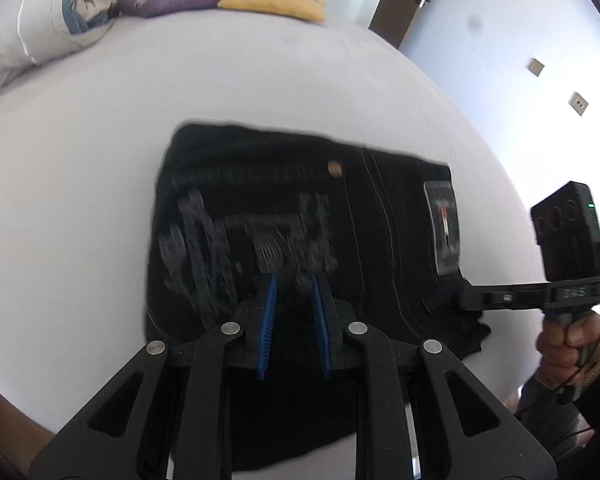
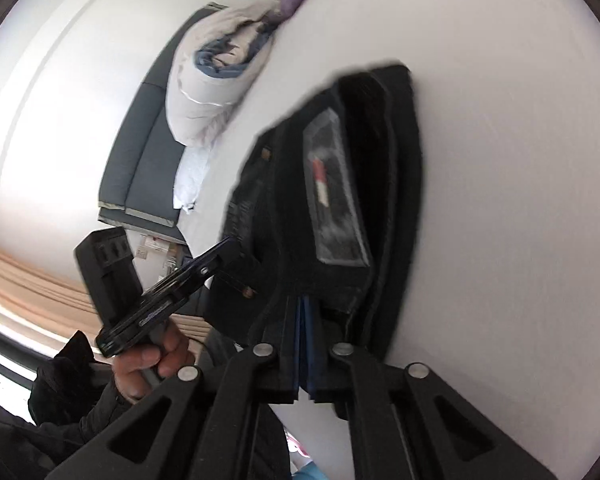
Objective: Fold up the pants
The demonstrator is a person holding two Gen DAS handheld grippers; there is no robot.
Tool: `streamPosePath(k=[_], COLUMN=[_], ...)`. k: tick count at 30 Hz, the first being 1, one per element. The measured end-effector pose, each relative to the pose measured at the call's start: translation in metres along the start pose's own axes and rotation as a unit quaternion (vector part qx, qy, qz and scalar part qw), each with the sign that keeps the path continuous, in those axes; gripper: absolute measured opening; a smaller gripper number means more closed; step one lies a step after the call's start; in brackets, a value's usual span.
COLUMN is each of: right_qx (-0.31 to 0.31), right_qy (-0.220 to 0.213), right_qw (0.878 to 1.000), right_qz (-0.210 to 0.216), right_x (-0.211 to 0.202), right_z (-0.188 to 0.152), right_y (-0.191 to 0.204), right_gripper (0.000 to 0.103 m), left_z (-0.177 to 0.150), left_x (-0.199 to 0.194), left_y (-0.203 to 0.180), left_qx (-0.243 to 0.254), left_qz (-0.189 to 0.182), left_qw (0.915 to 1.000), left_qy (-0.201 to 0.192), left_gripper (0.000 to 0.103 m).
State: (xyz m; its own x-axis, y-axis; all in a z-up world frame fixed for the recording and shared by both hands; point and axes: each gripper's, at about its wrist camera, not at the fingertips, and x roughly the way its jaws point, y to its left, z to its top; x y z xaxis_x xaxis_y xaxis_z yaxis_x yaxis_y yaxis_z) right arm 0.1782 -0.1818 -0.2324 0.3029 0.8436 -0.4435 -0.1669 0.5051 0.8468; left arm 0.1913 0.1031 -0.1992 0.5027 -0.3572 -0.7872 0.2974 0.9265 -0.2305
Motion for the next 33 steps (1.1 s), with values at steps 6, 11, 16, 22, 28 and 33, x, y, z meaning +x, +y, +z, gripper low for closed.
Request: streamPosePath(k=[6, 11, 16, 22, 28, 33], right_qx=[-0.027, 0.015, 0.009, -0.019, -0.016, -0.022], right_qy=[-0.044, 0.010, -0.005, -0.005, -0.029, -0.086], right_qw=[0.999, 0.997, 0.998, 0.998, 0.997, 0.992], right_qz=[0.012, -0.075, -0.059, -0.061, -0.065, -0.089], right_x=[0.001, 0.046, 0.034, 0.015, -0.012, -0.048], right_z=[0.040, 0.049, 0.032, -0.007, -0.027, -0.023], right_y=[0.031, -0.007, -0.012, -0.011, -0.011, 0.008], right_gripper=[0.005, 0.000, 0.000, 0.003, 0.016, 0.079], left_z=[0.060, 0.050, 0.038, 0.001, -0.024, -0.025], left_x=[0.023, 0.072, 0.049, 0.026, 0.014, -0.018], left_y=[0.022, 0.048, 0.037, 0.046, 0.036, 0.030], left_qx=[-0.014, -0.052, -0.040, -0.079, -0.092, -0.109], left_qz=[0.004, -0.002, 0.003, -0.020, -0.008, 0.010], left_qw=[0.9998, 0.9983, 0.9991, 0.9966, 0.9952, 0.9935], left_qy=[-0.015, 0.026, 0.017, -0.012, -0.034, -0.033], left_gripper=[0.017, 0.017, 0.017, 0.017, 0.017, 0.023])
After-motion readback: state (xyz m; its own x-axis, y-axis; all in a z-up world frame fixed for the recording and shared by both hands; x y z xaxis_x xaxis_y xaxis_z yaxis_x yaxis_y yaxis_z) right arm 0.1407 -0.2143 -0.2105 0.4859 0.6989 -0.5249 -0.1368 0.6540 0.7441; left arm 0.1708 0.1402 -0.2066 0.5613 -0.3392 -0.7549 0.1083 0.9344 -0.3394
